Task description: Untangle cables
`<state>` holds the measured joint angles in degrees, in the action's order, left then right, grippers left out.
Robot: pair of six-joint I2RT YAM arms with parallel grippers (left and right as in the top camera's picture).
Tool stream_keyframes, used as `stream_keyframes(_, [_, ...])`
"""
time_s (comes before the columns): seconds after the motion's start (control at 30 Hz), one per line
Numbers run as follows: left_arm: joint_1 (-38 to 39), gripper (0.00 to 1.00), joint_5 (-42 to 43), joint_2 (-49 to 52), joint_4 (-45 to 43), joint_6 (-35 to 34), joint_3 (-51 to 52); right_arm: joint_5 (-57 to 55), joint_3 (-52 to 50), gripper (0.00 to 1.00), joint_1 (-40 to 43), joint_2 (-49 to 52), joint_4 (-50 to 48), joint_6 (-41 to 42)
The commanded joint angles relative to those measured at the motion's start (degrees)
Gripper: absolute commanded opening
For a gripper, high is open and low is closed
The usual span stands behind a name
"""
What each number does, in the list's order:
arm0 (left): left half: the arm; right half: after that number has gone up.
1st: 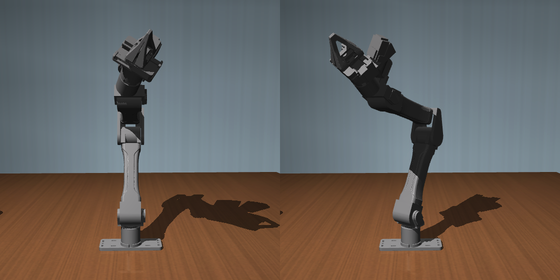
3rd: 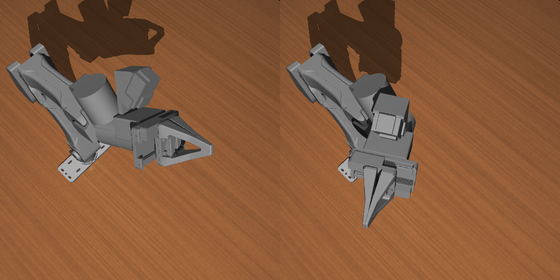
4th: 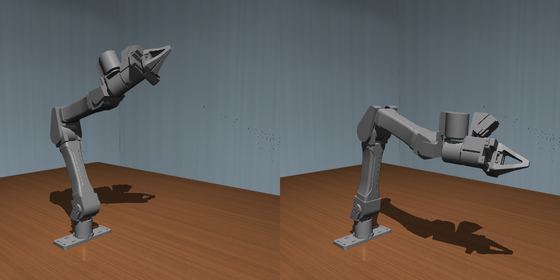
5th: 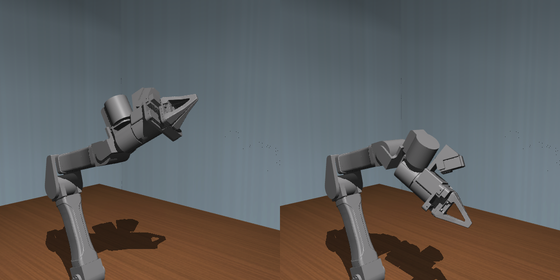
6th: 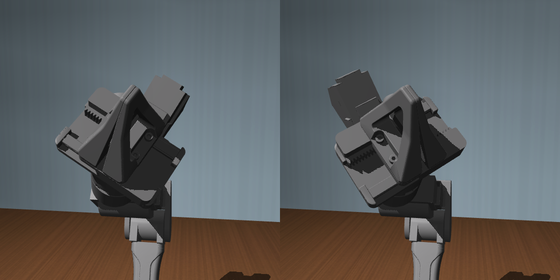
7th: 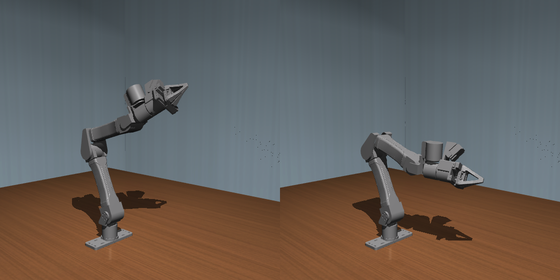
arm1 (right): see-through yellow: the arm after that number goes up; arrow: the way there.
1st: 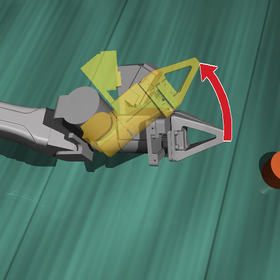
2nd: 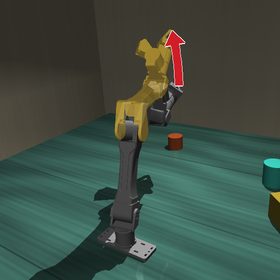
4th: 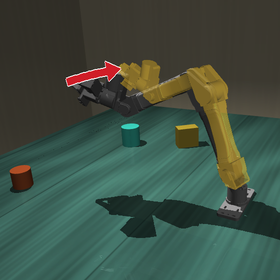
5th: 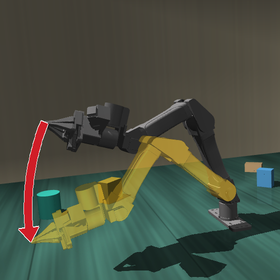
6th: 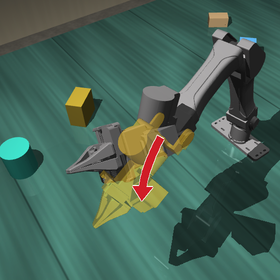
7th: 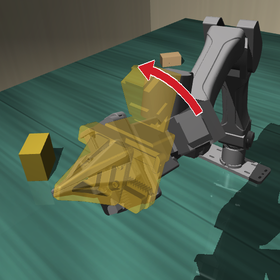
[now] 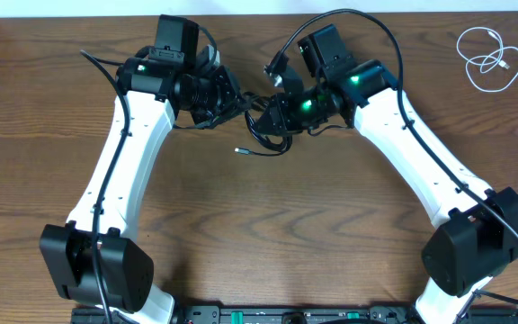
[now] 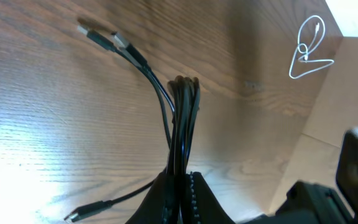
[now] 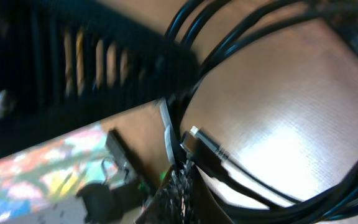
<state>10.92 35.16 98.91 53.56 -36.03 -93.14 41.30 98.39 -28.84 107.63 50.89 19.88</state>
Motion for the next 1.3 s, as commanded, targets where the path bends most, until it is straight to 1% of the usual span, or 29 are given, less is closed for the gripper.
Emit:
stream_keyframes(0.0, [-0.28, 0.07, 3.45, 0.09, 0.0, 0.61, -0.37, -5.03, -0.26, 0.01, 0.04, 0.28, -1.16, 3.74])
stream_keyframes(0.07, [-0.28, 0.07, 3.56, 0.09, 0.39, 1.77, -0.37, -5.88, -0.26, 0.01, 0.15, 0.28, -1.55, 3.96])
stream_keyframes(0.13, [-0.28, 0.07, 5.77, 0.09, 0.42, 3.45, -0.37, -7.8, -0.26, 0.01, 0.26, 0.28, -1.66, 4.59])
stream_keyframes(0.33, [-0.31, 0.08, 10.8, 0.09, -0.44, 3.39, -0.37, -8.55, -0.26, 0.01, 0.24, 0.28, -1.66, 4.96])
stream_keyframes(0.43, [-0.31, 0.07, 17.16, 0.09, -5.25, 1.49, -0.37, -8.13, -0.26, 0.01, 0.24, 0.28, -0.37, 4.94])
stream_keyframes(0.5, [-0.59, 0.08, 21.24, 0.09, -9.79, -1.11, -0.37, -8.17, -0.28, 0.01, 0.33, 0.28, 1.01, 4.92])
stream_keyframes(0.57, [-0.63, 0.07, 23.41, 0.09, -13.07, -3.52, -0.37, -8.17, -0.31, 0.01, 0.52, 0.28, 1.25, 4.92])
stream_keyframes(0.6, [-0.61, 0.07, 25.0, 0.09, -16.26, -5.77, -0.37, -8.17, -0.31, 0.01, 0.94, 0.28, 1.16, 4.83])
stream_keyframes(0.67, [-0.61, 0.07, 25.51, 0.09, -18.34, -6.73, -0.37, -8.15, -0.31, 0.01, 1.81, 0.28, 0.68, 4.79])
stream_keyframes(0.73, [-0.63, 0.07, 25.46, 0.09, -18.58, -6.69, -0.37, -6.86, -0.28, 0.01, 3.43, 0.24, -0.5, 4.7])
stream_keyframes(0.83, [-0.61, 0.08, 25.44, 0.09, -18.51, -5.09, -0.37, 1.68, -0.26, 0.01, 7.06, -0.24, -3.54, 1.6])
stream_keyframes(0.9, [-0.61, 0.07, 24.59, 0.09, -18.43, -4.44, -0.37, 9.84, -0.24, 0.01, 10.01, -0.92, -5.22, -2.05])
stream_keyframes(1.03, [-0.61, 0.07, 21.94, 0.09, -17.25, -2.32, -0.35, 19.91, -0.24, 0.03, 16.22, -2.45, -3.63, -7.34])
stream_keyframes(1.17, [-0.61, 0.07, 21.77, 0.09, -17.2, -2.38, -0.35, 16.63, -0.24, 0.06, 20.22, -3.17, 2.27, -10.86])
stream_keyframes(1.2, [-0.61, 0.08, 21.77, 0.09, -17.2, -2.38, -0.35, 14.99, -0.26, 0.06, 20.76, -3.17, 3.61, -11.06])
stream_keyframes(1.27, [-0.61, 0.07, 21.79, 0.09, -17.2, -2.43, -0.35, 8.94, -0.28, 0.09, 21.24, -3.1, 6.99, -12.09])
